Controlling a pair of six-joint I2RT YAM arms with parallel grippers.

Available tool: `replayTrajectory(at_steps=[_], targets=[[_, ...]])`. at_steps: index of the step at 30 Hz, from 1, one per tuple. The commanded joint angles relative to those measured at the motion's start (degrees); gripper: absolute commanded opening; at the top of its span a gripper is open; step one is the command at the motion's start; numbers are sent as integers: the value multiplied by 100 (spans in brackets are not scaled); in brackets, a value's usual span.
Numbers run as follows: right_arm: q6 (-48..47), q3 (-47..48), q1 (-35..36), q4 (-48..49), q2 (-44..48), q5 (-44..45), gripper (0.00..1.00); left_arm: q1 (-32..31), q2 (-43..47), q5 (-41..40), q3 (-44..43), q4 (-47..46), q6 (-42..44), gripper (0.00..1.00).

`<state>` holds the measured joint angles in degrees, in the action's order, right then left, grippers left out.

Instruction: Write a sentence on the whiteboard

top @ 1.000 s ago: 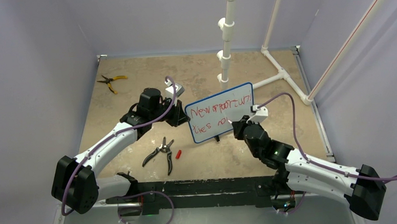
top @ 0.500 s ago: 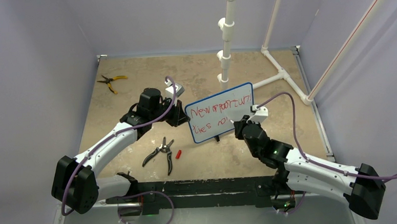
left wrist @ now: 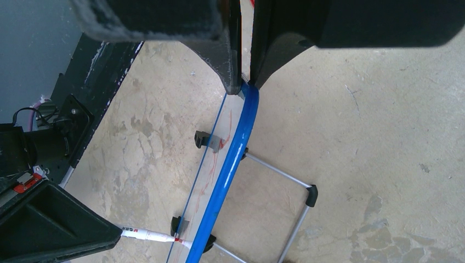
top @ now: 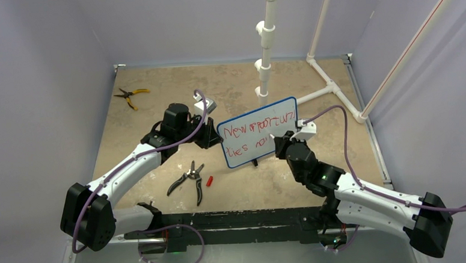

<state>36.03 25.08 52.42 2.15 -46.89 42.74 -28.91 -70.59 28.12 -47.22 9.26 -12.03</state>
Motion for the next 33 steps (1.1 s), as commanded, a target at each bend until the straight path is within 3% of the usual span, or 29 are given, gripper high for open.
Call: replayTrajectory(at_steps=[1, 16, 33], targets=[[200, 106, -30, -68, -32, 120, 0, 6, 10, -8, -22, -187, -11, 0], [958, -50, -29, -615, -233, 123, 0, 8, 9, 36, -6, -198, -28, 0], [334, 331, -52, -242, -312, 724, 0, 5, 36, 36, -7, -197, -28, 0]])
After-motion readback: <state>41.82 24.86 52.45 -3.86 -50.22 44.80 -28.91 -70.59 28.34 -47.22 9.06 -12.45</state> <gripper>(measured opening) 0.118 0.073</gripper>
